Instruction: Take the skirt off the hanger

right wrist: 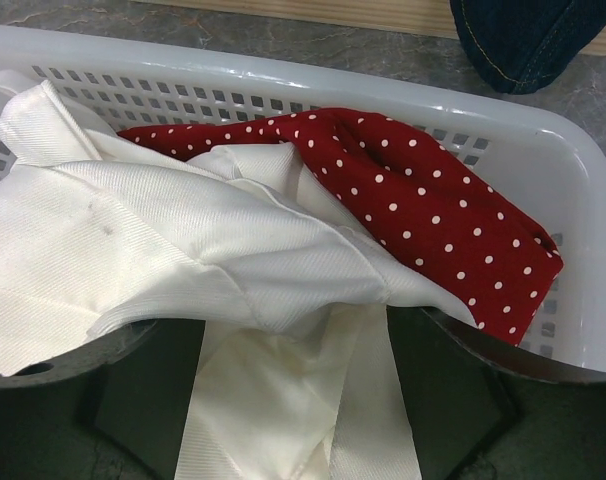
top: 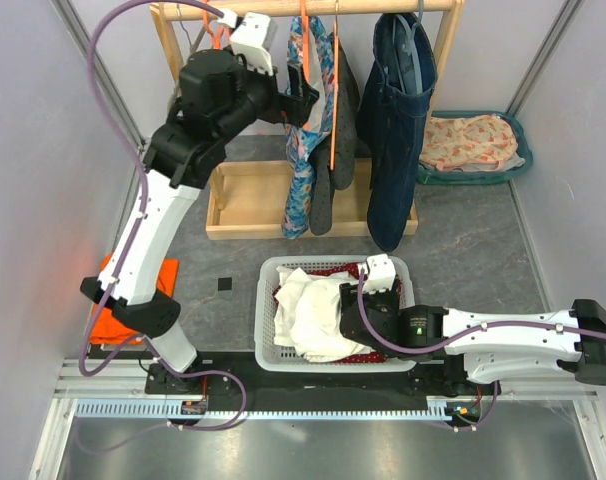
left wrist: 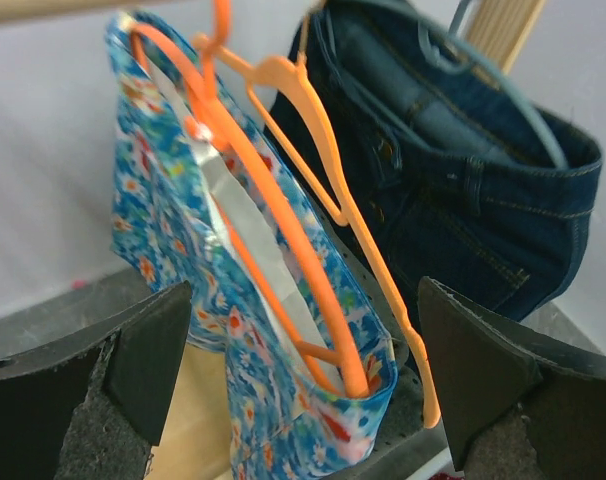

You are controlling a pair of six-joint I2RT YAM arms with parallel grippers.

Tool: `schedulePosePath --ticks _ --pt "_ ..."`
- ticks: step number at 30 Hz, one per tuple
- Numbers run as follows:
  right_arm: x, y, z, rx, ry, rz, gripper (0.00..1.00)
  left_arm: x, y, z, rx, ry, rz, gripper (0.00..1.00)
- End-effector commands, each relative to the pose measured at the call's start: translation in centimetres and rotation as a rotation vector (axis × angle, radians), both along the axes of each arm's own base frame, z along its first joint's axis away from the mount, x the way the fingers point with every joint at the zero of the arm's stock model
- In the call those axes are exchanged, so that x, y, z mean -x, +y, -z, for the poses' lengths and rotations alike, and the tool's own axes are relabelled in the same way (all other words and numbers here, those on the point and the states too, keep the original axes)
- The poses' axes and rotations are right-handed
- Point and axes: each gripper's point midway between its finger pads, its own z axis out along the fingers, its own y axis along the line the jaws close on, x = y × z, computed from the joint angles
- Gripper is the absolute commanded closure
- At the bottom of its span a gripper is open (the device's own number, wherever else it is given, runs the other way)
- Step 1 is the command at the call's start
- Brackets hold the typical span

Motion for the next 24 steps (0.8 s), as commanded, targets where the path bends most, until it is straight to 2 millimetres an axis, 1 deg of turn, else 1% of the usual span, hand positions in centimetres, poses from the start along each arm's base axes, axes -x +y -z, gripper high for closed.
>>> schedulePosePath --ticks 1,5,7,8,10,11,15,20,23,24 --pt "-0.6 0.1 -0.9 -0.029 -0.028 0.036 0.20 0.0 0.4 -1.6 -0.011 -0.067 -0.055 0.00" --pt "-0.5 -0.1 -0.5 -0.033 -0.023 0.041 0.20 -1.2 -0.1 -0.3 -0.036 -0.046 -0.071 0.01" --pt "-0.5 -0.2 -0.5 -0.037 -0.023 0.043 0.20 -1.6 0.0 0.2 -0.050 -0.041 -0.090 0.02" --pt "-0.5 -0.2 -0.8 -0.046 -0.025 0.042 0.20 -2.0 -0.1 1.1 -0.067 -0.026 -0.097 0.03" --pt "-0.5 -0.4 -1.2 -0.055 -0.031 0.044 0.20 -2.5 -0.1 2.0 -0.089 -0.019 -0.108 0.04" --pt "-0.6 -0.4 -1.6 -0.069 -0.037 0.044 0.20 -2.9 -0.3 3.2 -0.106 0.003 -0.110 0.04" --pt "-0.7 -0.5 -2.6 -0.092 -0.050 0.043 0.20 -3.3 -1.2 5.3 -0.128 0.046 -0.089 0.07" --pt "-0.6 -0.5 -2.4 -0.090 -0.047 0.040 0.21 -3.1 -1.7 5.3 -0.124 0.046 -0.074 0.09" --pt "-0.6 -0.4 -2.2 -0.088 -0.042 0.041 0.21 -3.2 -1.8 5.6 -0.137 0.047 -0.073 0.14" --pt "-0.6 -0.4 -2.2 -0.090 -0.044 0.043 0.21 -3.3 -1.8 6.0 -0.144 0.052 -0.077 0.18"
